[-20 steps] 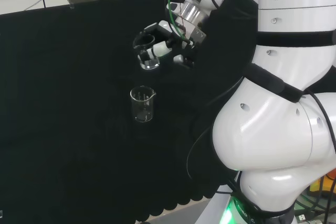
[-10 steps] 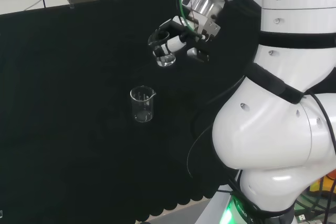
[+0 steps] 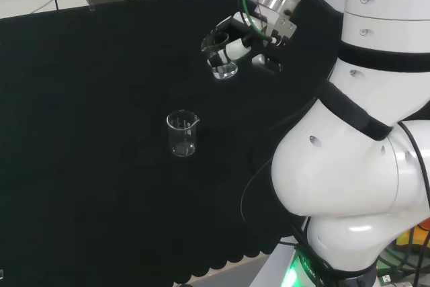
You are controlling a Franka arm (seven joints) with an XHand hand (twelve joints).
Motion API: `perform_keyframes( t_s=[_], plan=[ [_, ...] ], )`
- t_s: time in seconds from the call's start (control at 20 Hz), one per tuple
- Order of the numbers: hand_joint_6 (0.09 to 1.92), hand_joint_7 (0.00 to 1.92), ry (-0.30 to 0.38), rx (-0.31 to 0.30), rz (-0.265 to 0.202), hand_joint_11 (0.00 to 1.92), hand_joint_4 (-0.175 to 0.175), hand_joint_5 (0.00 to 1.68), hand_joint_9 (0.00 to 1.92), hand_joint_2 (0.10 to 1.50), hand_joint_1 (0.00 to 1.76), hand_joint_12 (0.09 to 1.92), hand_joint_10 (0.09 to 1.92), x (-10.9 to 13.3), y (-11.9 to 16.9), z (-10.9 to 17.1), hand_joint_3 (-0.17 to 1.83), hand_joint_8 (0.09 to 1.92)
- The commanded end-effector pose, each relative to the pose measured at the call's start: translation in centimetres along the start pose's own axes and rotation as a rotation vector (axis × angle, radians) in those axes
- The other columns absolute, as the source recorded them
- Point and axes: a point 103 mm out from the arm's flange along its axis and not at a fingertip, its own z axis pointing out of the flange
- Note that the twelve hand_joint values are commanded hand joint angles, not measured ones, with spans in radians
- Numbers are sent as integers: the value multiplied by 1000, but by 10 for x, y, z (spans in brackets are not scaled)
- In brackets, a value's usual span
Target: Pick up the beaker on the right.
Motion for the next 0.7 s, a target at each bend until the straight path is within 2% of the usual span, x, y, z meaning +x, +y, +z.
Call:
perform_keyframes(
  t_s=[0.05, 0.4, 0.7],
  plan=[
    [276, 1630, -34, -29, 14, 1316, -94, 1370, 1493, 1015, 1314, 836, 672, 3, -42, -19, -175, 87],
    [296, 1630, -56, -13, 39, 1311, -94, 1361, 1489, 1016, 1314, 845, 683, 18, -78, -17, -175, 87],
    [302, 1630, -67, -2, 37, 1310, -95, 1358, 1487, 1016, 1314, 848, 688, 22, -89, -16, -175, 87]
  ],
)
